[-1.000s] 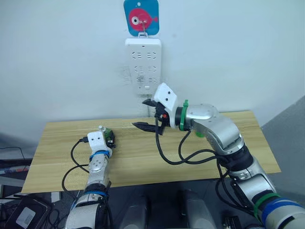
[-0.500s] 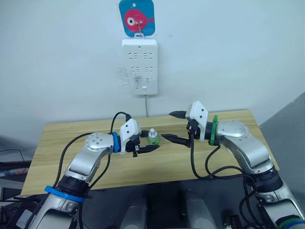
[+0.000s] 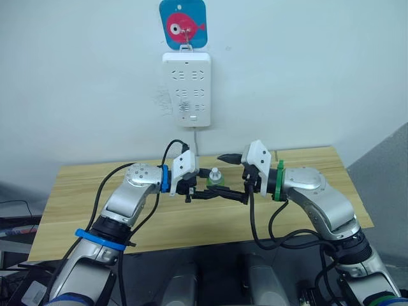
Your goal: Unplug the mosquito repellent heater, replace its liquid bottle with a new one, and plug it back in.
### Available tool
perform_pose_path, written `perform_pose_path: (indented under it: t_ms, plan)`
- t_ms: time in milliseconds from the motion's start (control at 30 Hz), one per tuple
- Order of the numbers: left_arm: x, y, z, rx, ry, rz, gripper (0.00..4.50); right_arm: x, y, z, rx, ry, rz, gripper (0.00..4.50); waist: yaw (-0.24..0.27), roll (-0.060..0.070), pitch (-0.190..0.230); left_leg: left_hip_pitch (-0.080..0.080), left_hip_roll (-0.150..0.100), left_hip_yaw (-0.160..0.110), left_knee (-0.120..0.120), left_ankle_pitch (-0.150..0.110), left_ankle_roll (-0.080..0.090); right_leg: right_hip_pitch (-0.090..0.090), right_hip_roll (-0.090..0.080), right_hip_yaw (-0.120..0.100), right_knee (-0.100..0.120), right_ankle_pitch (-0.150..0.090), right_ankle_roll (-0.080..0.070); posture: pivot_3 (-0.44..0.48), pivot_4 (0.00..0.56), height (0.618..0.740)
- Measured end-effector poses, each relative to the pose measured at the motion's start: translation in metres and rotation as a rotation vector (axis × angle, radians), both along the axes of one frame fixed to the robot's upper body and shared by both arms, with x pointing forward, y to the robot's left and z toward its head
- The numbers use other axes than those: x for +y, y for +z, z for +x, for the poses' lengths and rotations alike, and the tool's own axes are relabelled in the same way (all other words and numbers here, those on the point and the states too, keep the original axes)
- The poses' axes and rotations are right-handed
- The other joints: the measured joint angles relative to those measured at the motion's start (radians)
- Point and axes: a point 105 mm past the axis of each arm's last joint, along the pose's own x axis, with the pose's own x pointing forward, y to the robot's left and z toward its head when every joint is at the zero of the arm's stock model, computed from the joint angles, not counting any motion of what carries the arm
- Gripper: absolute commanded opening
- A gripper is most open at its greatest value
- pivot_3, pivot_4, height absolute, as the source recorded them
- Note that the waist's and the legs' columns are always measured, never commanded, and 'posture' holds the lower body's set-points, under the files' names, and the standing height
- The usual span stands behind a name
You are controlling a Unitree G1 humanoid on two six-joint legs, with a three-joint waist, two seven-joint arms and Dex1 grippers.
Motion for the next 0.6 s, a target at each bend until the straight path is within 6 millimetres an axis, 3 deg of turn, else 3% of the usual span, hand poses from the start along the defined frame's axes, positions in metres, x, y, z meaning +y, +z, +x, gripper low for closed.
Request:
perform_pose_path:
  t_ms: [267,600]
  plan:
    - [0.0002,-0.0021,-0.0009,0.016,0.009,0.001,2.23,0.0006,-0.0042,-0.0027,0.023,0.029,-0.007,1.03,0.000,0.000,0.000,0.000,0.000,0.000,0.000,0.000,0.000,0.000,0.000,0.000,0.001,0.000,0.000,-0.114,0.200,0.740]
    - [-0.0009,-0.0052,-0.0066,0.029,0.014,-0.003,2.23,-0.0009,-0.0070,-0.0058,0.009,0.078,-0.028,0.97,0.001,0.000,0.000,0.000,0.000,0.000,0.001,0.000,0.000,0.000,0.000,0.000,0.001,0.000,0.000,-0.099,0.204,0.740]
